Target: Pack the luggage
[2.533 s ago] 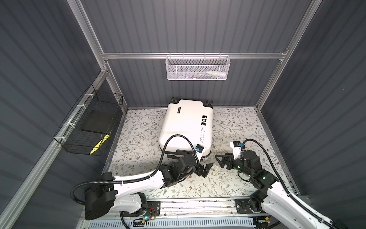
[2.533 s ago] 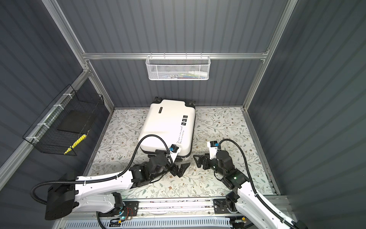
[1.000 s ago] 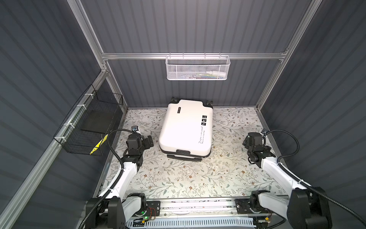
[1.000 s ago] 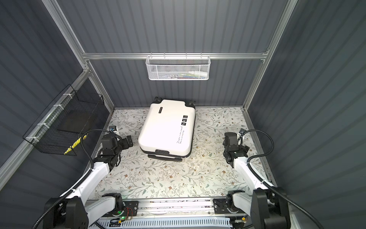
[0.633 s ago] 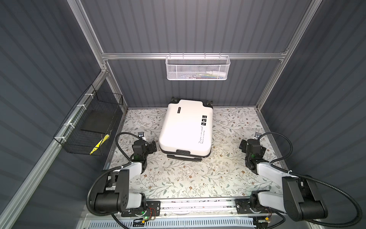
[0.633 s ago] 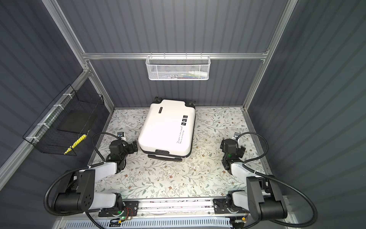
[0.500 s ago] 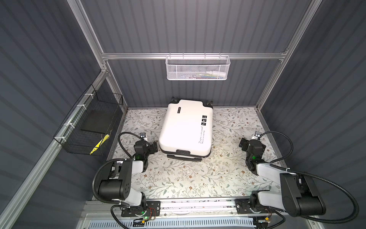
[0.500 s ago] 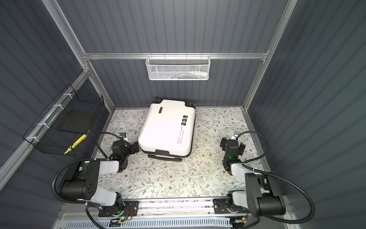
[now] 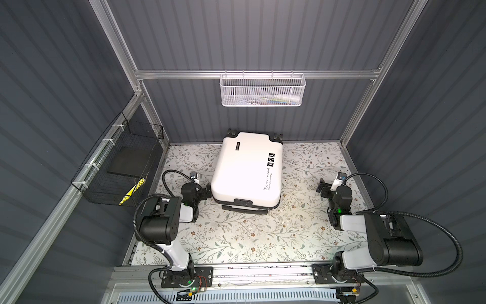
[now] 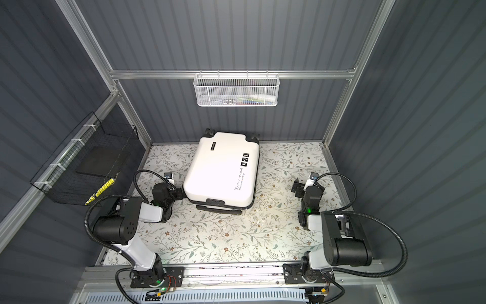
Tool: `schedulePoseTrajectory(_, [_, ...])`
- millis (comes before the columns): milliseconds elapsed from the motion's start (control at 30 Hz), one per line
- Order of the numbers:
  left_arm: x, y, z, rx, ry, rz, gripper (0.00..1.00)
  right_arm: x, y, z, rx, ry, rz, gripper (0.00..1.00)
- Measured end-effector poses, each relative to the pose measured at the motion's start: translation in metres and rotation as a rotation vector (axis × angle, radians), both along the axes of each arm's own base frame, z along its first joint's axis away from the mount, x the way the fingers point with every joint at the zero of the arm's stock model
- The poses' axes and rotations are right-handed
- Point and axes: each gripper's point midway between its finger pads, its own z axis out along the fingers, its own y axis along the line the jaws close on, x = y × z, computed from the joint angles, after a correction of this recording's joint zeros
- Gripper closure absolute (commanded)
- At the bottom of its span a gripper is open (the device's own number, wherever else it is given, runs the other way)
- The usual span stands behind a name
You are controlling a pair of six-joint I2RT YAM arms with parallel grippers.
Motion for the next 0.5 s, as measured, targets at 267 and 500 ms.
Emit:
schedulePoseTrajectory(267, [0.0001, 0.0001, 0.0001, 0.0, 0.0, 0.0, 0.0, 0.0002, 0.0011, -0.0003, 0.0, 0.001, 0.004, 0.01])
schedulePoseTrajectory(500, [0.0001, 0.0001, 0.0001, 0.0, 0.0, 0.0, 0.0, 0.0007, 0.0018, -0.0021, 0.002, 0.01, 0.009, 0.01])
